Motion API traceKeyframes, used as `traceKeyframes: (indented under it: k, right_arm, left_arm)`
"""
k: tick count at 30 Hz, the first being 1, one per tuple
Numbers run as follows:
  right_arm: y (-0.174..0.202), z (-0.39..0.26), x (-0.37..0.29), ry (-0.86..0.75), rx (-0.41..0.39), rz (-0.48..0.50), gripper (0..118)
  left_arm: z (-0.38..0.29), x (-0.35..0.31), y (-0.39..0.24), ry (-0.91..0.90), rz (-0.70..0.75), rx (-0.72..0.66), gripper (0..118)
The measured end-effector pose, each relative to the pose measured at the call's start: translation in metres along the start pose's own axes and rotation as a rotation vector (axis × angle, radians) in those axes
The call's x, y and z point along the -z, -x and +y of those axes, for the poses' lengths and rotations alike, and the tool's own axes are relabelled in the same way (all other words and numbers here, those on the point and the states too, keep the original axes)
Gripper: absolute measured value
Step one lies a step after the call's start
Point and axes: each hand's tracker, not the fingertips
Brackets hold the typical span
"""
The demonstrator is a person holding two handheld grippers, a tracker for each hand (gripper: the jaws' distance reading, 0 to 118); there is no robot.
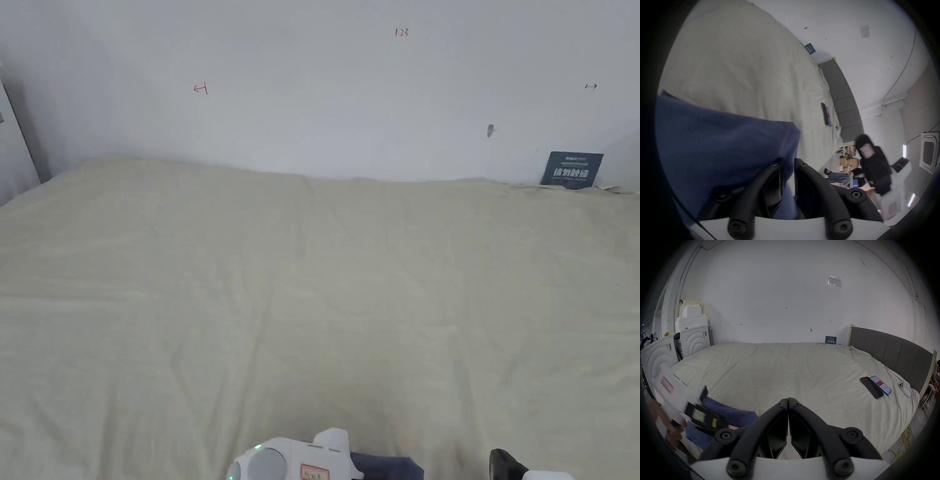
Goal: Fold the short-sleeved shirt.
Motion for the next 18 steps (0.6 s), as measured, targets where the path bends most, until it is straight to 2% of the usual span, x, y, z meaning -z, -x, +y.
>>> traceKeyframes:
  k: [3, 10, 14, 18]
  right_arm:
    - [-0.001, -0.001, -0.001, 0.005, -0.007, -0.004, 1]
    - [-0.003, -0.004, 0.001, 0.017, -0.003, -0.004, 1]
    - [0.001, -0.005, 0.003, 0.018, 0.006, 0.012, 1]
    - [0.015, -0.004, 0.005, 0.015, -0.008, 0.053, 1]
  left_arm:
    - [0.0, 0.012, 0.009, -0.001, 0.063, -0.012, 5]
    - [0.002, -0.005, 0.003, -0.01, 0.024, -0.018, 4]
    - [0.001, -0.054, -0.014, -0.105, -0.018, 0.078, 4]
    - [-0.014, -0.122, -0.021, -0.303, 0.081, 0.186, 4]
